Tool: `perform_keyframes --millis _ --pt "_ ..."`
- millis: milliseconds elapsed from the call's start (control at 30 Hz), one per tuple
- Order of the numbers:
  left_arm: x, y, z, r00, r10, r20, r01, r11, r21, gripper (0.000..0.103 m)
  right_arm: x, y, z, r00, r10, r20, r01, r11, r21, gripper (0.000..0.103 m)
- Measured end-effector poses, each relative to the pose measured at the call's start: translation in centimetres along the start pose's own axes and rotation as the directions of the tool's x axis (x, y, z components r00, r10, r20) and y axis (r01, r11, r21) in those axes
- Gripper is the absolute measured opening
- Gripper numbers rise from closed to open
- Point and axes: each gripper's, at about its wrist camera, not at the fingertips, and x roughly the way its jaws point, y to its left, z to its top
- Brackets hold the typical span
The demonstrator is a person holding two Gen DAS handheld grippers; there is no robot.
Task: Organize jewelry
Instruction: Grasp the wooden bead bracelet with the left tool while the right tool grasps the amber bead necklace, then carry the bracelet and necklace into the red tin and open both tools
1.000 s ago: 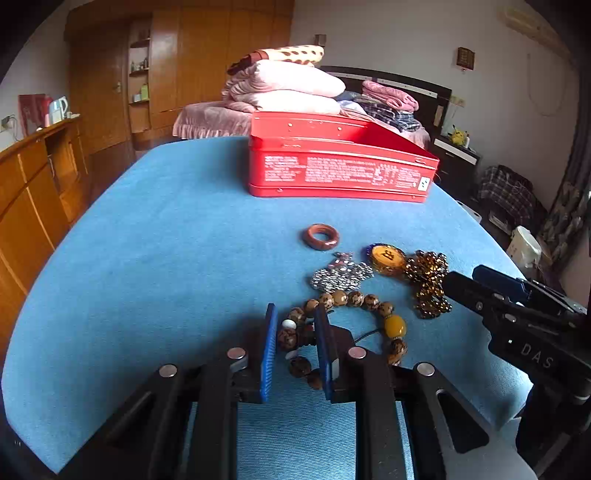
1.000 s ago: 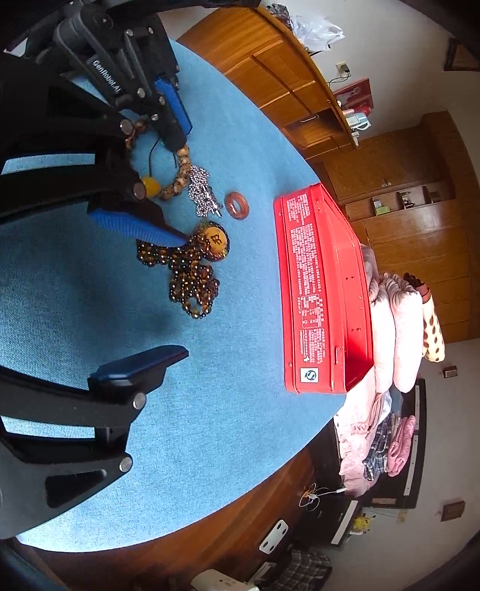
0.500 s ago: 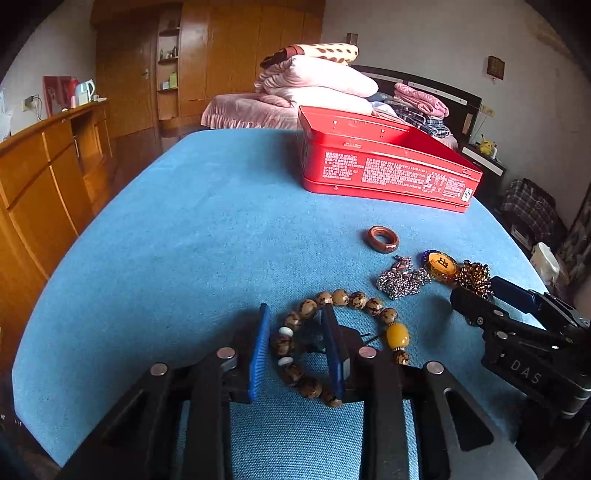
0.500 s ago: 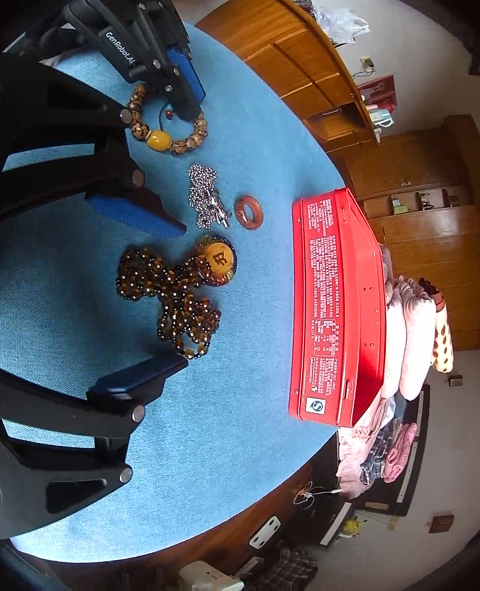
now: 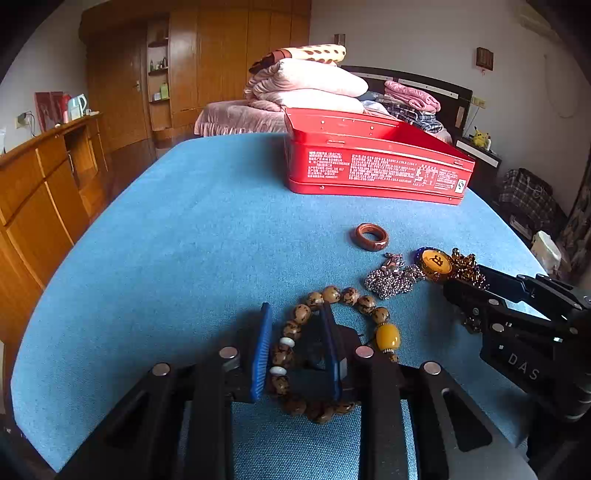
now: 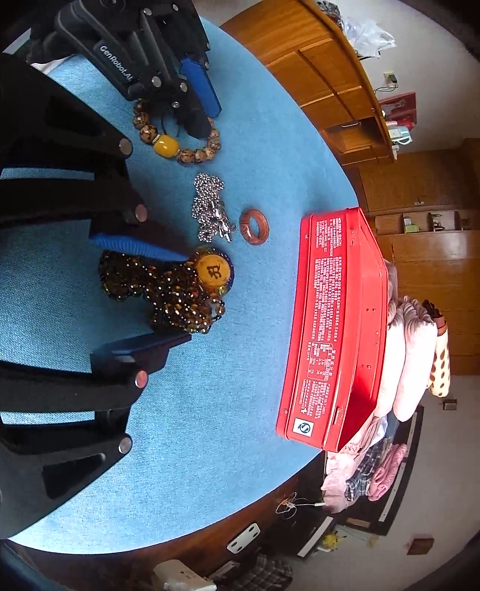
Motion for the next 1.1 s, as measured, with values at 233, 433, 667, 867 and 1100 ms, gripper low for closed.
perform_keyframes --millis 233,433,667,867,1100 --pt "0.0 0.6 0.1 0.999 -0.054 0.000 0.054 0.997 -0.047 0.014 -0.3 -0.3 -0.2 1.000 0.008 0.009 -0.008 1.000 0.009 0.035" --pt "-0.5 0.8 0.0 0.995 -0.097 0.009 0.098 0.993 -0.066 0.011 -1.3 -1.4 -0.8 0.999 0.033 0.022 -0.034 0.999 0.042 0.033" --pt "-2.0 0.0 0.6 0.990 -0.126 0.065 0.129 0.990 -0.058 0.011 -2.8 -2.4 -0.7 0.997 0.037 0.061 -0.042 0.996 0.077 0.032" --pt "-3.8 -0.6 2.2 0.977 -0.159 0.140 0.166 0.985 -0.040 0.011 -4.2 -2.5 0.3 0.994 0.035 0.101 -0.042 0.997 0.072 0.032" --pt "-3.8 -1.9 5.3 0.971 -0.182 0.154 0.187 0.982 -0.016 0.011 -4.7 -3.1 2.3 0.992 0.034 0.121 -0.044 0.996 0.076 0.032"
